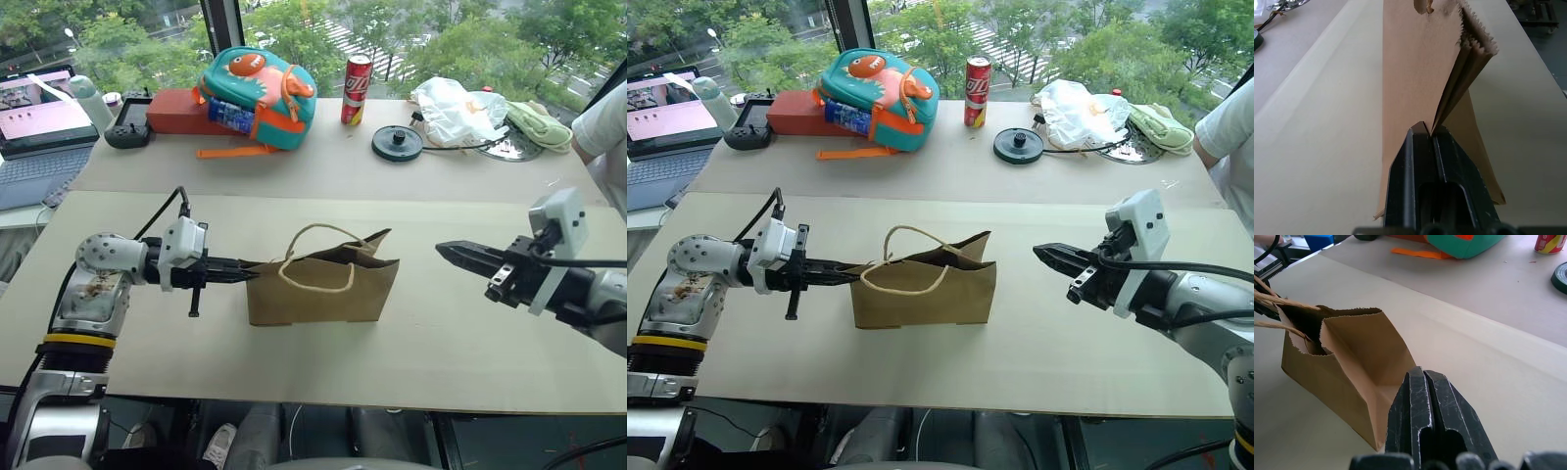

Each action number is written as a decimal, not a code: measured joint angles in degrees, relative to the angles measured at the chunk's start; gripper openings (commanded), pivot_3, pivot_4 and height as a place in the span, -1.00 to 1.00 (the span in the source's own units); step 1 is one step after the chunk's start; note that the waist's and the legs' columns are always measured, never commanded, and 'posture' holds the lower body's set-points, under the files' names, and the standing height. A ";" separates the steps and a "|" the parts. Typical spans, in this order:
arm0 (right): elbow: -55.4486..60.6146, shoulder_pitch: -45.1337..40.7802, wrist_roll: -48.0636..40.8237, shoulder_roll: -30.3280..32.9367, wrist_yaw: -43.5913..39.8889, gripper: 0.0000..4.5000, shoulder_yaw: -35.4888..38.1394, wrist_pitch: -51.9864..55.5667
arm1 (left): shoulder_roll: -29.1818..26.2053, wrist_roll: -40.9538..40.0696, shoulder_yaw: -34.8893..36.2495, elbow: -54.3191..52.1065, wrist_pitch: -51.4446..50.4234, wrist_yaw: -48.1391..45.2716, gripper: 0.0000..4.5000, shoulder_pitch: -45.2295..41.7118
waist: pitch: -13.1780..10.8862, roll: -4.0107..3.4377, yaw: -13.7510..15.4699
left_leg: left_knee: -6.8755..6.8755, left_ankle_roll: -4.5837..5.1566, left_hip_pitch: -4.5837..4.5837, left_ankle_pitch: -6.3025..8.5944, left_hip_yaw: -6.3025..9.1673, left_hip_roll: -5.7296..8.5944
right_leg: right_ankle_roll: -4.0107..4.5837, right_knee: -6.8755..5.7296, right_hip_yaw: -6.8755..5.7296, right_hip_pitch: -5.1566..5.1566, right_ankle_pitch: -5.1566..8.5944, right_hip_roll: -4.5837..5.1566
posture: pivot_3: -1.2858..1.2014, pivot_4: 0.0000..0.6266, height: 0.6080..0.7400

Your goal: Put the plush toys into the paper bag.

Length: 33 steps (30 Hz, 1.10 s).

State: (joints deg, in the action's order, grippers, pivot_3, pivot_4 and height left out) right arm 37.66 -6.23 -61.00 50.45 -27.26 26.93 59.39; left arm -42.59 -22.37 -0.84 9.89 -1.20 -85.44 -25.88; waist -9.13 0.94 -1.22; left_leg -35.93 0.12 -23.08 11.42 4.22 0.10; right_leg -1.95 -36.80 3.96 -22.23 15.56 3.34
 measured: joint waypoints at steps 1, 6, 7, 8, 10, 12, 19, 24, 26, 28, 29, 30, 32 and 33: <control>0.00 -0.06 0.00 0.12 -0.09 -1.00 -0.19 -0.03 | -0.11 0.09 -0.10 0.00 -0.06 -0.14 -0.64 -0.10 | 0.00 0.00 0.00 | 0.00 0.00 0.01 0.00 0.00 0.00 | 0.00 -0.01 0.00 0.00 0.00 0.00 | 0.03 -0.52 1.00; -0.03 -0.05 -0.07 1.29 -1.78 -1.00 -0.64 -0.26 | -0.82 -0.36 -0.10 -0.16 -3.14 -0.56 0.16 -0.21 | 0.00 0.00 0.02 | 0.00 0.00 0.01 0.00 0.00 -0.01 | 0.00 -0.02 0.00 -0.01 0.00 -0.01 | 0.03 -0.52 1.00; -0.04 -0.05 -0.10 1.37 -2.19 -1.00 -0.64 -0.28 | -1.16 -0.56 -0.09 -0.28 -4.41 -0.56 0.32 -0.32 | 0.00 0.00 0.02 | 0.00 0.00 0.00 0.00 0.00 -0.01 | 0.00 -0.02 0.00 -0.01 0.00 -0.01 | 0.03 -0.52 1.00; -0.05 -0.04 -0.12 1.45 -2.51 -1.00 -0.64 -0.29 | -1.49 -0.74 -0.09 -0.50 -5.64 -0.58 0.32 -0.40 | 0.00 0.00 0.02 | -0.01 0.00 0.00 0.00 0.00 -0.01 | 0.00 -0.02 0.00 -0.01 0.00 -0.01 | 0.03 -0.52 1.00; -0.21 -0.04 -0.23 2.10 -3.17 -1.00 -0.62 -0.29 | -3.77 -2.52 -0.03 -1.82 -10.82 -0.89 0.32 -0.76 | 0.00 0.01 -0.06 | 0.00 0.00 0.01 0.00 0.01 -0.02 | -0.01 -0.03 0.00 -0.02 0.00 -0.02 | 0.03 -0.52 1.00; -0.71 -0.05 -0.34 2.36 -3.87 -1.00 -0.62 -0.35 | -5.57 -4.08 0.49 -3.39 -15.68 -0.87 0.32 -1.60 | 0.00 0.01 -0.03 | 0.00 0.00 0.01 0.00 0.01 -0.02 | -0.01 -0.04 -0.01 -0.02 0.01 -0.02 | 0.03 -0.52 1.00; -2.64 -0.67 0.16 3.28 -5.75 -1.00 -0.68 -0.91 | -14.12 -12.79 3.86 -7.22 -35.21 -1.35 0.32 -5.97 | -0.02 0.02 -0.29 | 0.01 0.00 0.02 0.00 0.00 -0.03 | -0.23 -0.05 -0.01 -0.03 0.14 -0.03 | 0.03 -0.52 1.00; -3.47 -1.57 1.25 3.80 -6.74 -1.00 -0.77 -1.85 | -16.64 -17.41 6.98 -8.09 -43.29 -0.62 0.32 -6.47 | -0.02 0.02 -0.50 | 0.02 0.00 0.03 0.00 0.00 -0.04 | -0.34 -0.06 -0.02 -0.03 0.20 -0.03 | 0.03 -0.52 1.00; -3.50 -1.87 1.25 3.80 -7.27 -1.00 -0.89 -1.92 | -16.63 -17.96 8.06 -8.13 -43.79 0.20 0.32 -5.60 | -0.02 0.01 -0.51 | 0.02 0.00 0.03 0.00 0.00 -0.04 | -0.32 -0.06 -0.01 -0.03 0.19 -0.02 | 0.03 -0.52 1.00; -3.68 -1.97 1.31 3.80 -7.63 -1.00 -0.98 -1.99 | -16.61 -17.97 8.70 -8.20 -43.69 1.17 0.32 -4.21 | -0.02 0.01 -0.59 | 0.03 0.00 0.04 0.00 0.00 -0.05 | -0.21 -0.06 0.00 -0.03 0.13 -0.02 | 0.03 -0.52 1.00; -3.92 -2.04 1.36 3.80 -7.76 -1.00 -1.13 -2.02 | -16.57 -17.97 8.71 -8.45 -43.57 1.55 0.32 -3.34 | -0.02 0.02 -0.57 | 0.03 0.00 0.03 0.00 0.00 -0.04 | -0.12 -0.06 -0.01 -0.03 0.07 -0.02 | 0.03 -0.52 1.00; -4.11 -2.04 1.39 3.80 -7.89 -1.00 -1.19 -2.03 | -16.50 -17.97 8.71 -8.76 -43.56 1.67 0.32 -2.87 | -0.02 0.02 -0.54 | 0.03 0.00 0.02 0.00 0.00 -0.04 | -0.07 -0.06 0.00 -0.03 0.04 -0.01 | 0.03 -0.52 1.00; -4.44 -2.17 1.48 3.80 -8.45 -1.00 -1.39 -2.11 | -16.45 -18.00 8.71 -9.15 -43.36 1.87 0.32 -2.67 | -0.02 0.02 -0.52 | 0.02 0.00 0.02 0.00 -0.01 -0.04 | -0.06 -0.05 -0.01 -0.04 0.04 -0.01 | 0.03 -0.52 1.00; -4.50 -2.30 1.51 3.80 -8.67 -1.00 -1.43 -2.16 | -16.46 -18.00 8.81 -9.18 -42.97 1.96 0.32 -2.50 | -0.02 0.02 -0.50 | 0.02 0.00 0.02 0.00 -0.02 -0.03 | -0.06 -0.05 0.00 -0.04 0.04 0.00 | 0.03 -0.52 1.00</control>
State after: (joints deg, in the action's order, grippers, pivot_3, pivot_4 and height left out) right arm 33.16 -8.53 -59.49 54.25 -35.93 25.49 57.22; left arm -59.05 -40.37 7.97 0.71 -44.17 -83.47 -28.38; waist -9.15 0.96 -1.72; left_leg -35.90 0.12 -23.05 11.42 4.20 0.08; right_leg -2.01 -36.85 3.96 -22.27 15.60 3.34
